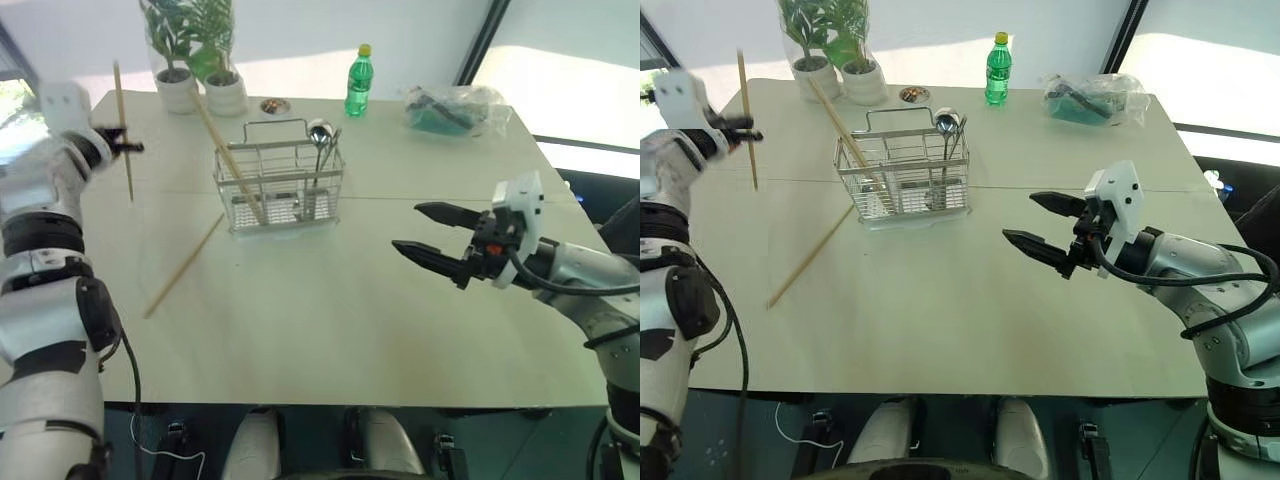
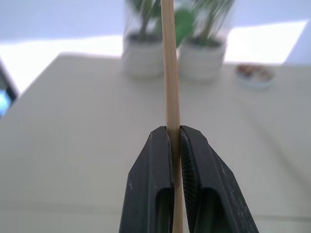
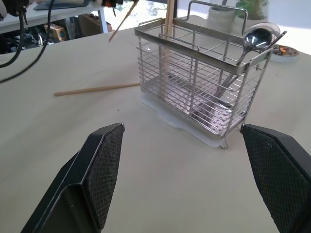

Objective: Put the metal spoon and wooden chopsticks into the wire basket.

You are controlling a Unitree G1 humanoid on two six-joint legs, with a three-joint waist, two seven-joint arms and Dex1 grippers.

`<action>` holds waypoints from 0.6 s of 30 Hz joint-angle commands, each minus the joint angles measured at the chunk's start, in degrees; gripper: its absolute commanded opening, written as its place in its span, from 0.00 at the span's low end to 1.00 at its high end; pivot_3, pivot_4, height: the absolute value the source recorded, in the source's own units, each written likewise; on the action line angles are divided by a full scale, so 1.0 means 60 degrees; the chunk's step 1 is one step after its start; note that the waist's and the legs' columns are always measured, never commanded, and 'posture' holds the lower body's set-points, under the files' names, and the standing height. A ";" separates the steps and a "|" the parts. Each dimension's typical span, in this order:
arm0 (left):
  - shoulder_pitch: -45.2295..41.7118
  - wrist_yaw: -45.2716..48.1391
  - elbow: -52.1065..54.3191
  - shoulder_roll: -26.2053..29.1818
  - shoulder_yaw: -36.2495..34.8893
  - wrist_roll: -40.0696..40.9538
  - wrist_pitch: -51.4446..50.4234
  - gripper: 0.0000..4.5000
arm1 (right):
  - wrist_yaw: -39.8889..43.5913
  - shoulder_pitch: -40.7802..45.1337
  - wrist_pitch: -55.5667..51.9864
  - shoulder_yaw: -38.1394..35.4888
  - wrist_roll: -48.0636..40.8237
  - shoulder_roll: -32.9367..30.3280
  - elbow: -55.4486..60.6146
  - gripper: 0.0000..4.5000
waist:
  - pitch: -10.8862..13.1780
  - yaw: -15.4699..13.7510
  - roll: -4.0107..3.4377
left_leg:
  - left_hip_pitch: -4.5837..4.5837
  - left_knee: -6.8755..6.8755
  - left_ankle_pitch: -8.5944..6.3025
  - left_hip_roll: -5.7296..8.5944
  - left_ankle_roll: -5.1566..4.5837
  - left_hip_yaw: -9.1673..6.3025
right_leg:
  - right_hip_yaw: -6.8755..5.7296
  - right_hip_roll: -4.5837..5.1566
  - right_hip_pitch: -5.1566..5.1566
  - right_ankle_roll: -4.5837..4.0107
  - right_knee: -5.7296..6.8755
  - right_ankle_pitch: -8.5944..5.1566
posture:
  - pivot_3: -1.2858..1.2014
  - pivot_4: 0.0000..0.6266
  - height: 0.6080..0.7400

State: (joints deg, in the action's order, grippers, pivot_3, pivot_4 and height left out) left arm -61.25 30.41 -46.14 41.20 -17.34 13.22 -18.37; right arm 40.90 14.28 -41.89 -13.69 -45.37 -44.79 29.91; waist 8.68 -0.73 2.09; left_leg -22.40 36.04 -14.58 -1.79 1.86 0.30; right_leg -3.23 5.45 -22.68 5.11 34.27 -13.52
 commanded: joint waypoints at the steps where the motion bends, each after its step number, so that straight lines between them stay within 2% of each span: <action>1: 0.0063 0.0617 0.2574 0.0192 -0.1176 0.1569 -0.0060 0.02 | 0.0063 -0.0072 0.0005 -0.0383 -0.0158 -0.0181 0.0137 0.89 | 0.0003 0.0010 0.0005 | 0.0001 0.0003 0.0000 0.0000 0.0000 0.0001 | 0.0000 0.0000 0.0001 0.0001 0.0000 0.0000 | 0.52 0.24 0.83; 5: -0.0745 0.0157 0.3392 0.0182 -0.1895 0.2758 -0.0984 0.02 | -0.0108 -0.0235 0.0004 -0.0415 -0.0231 -0.0042 0.0326 0.89 | 0.0003 0.0005 0.0012 | 0.0004 0.0014 0.0000 -0.0003 -0.0002 -0.0005 | -0.0001 -0.0007 0.0006 0.0003 0.0003 0.0001 | 0.52 0.24 0.83; 8: -0.1093 0.0017 0.3932 0.0022 -0.1948 0.3312 -0.1609 0.02 | -0.0258 -0.0342 0.0029 -0.0388 -0.0259 0.0072 0.0452 0.89 | -0.0001 -0.0008 0.0005 | 0.0022 0.0016 0.0000 0.0000 -0.0003 -0.0008 | -0.0001 -0.0008 0.0034 0.0008 0.0001 0.0002 | 0.52 0.24 0.83; 14: -0.0966 0.0033 0.5046 -0.0815 -0.1275 0.3817 -0.2384 0.02 | -0.0588 -0.0464 0.0089 -0.0340 -0.0242 0.0292 0.0650 0.89 | -0.0002 -0.0014 0.0008 | 0.0026 0.0029 0.0000 0.0008 -0.0002 -0.0024 | -0.0001 -0.0009 0.0054 0.0014 0.0001 0.0005 | 0.52 0.24 0.83; 18: -0.0022 0.0329 0.5968 -0.1556 -0.0436 0.3867 -0.2701 0.02 | -0.0846 -0.0498 0.0045 -0.0463 -0.0325 0.0396 0.0722 0.89 | -0.0003 0.0022 0.0000 | 0.0030 0.0024 0.0000 0.0007 -0.0003 -0.0022 | 0.0002 -0.0012 0.0050 0.0016 0.0003 0.0006 | 0.52 0.24 0.83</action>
State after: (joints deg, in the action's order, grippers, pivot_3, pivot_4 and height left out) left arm -62.48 31.30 -13.91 32.31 -21.92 35.71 -33.96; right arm 36.65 11.12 -42.12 -14.43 -46.15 -42.68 32.33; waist 8.66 -0.60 2.09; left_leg -22.21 36.16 -14.57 -1.75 1.84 0.16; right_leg -3.21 5.36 -22.40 5.21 34.29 -13.49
